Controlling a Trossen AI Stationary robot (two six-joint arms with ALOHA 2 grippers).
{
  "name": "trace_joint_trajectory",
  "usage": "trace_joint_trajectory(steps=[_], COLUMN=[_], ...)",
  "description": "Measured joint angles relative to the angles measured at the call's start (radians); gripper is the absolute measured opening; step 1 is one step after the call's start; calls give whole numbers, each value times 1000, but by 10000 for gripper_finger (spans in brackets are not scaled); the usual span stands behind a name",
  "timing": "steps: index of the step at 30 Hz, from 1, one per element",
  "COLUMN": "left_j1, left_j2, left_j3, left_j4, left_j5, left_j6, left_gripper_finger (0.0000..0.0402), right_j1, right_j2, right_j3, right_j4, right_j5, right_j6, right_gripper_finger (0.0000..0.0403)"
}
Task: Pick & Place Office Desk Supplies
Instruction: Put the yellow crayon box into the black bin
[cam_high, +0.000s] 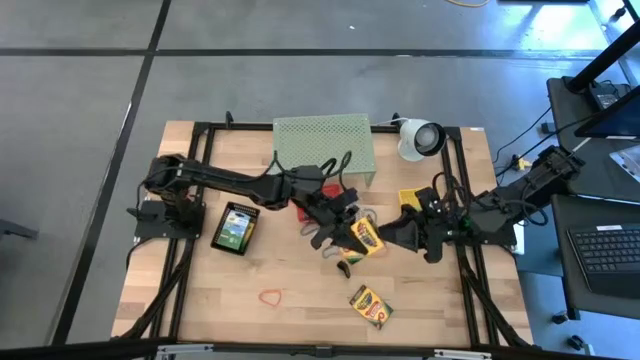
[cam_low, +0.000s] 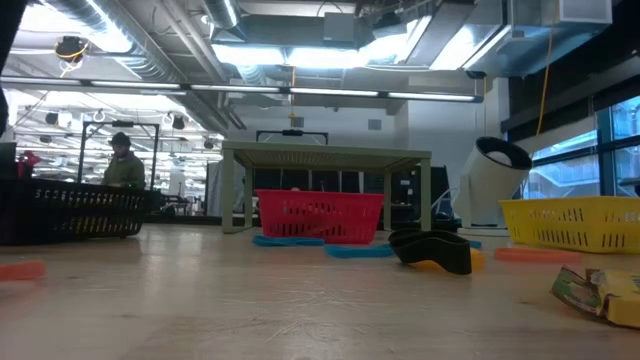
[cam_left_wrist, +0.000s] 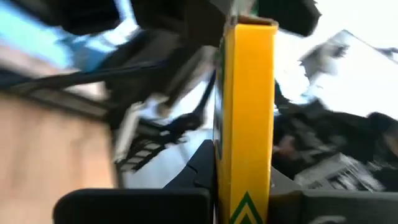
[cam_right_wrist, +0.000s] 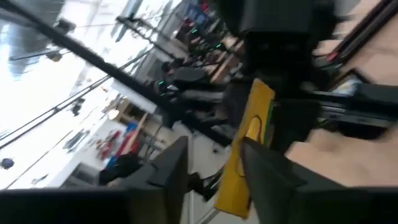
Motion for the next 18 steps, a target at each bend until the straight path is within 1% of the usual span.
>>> trace_joint_trajectory(steps=[3,6,8,9,12,14,16,18], left_j1=[-9,-20,-35,-44,-81,-110,-143,-167], left_j2=[-78,-160,-223,-256,-333,-362,-390,-434], left_j3=[3,3,2,2,2,1,-13,-75], left_j4=[-238,-498,-704,-802,-1120,-1273,-1358,-1360], left_j5=[-97,-200,-302,-372,-617,-744,-829,-862], left_j6=[87,149,158,153,69,-8,-77,-147], left_gripper_finger=[18,18,18,18,18,18,18,18], right_j1=[-17,-30,-34,-35,-37,-38,-40,-44], right_j2=[-23,-51,-53,-54,-60,-58,-58,-59], right_j3=[-2,-1,-1,-1,-1,-1,-1,-1], right_j4=[-13,-43,-66,-69,-66,-71,-70,-69], right_j5=[48,63,54,53,46,35,35,37], right_j6=[-14,-14,-15,-16,-35,-35,-32,-38], right_gripper_finger=[183,199,202,203,203,203,203,203])
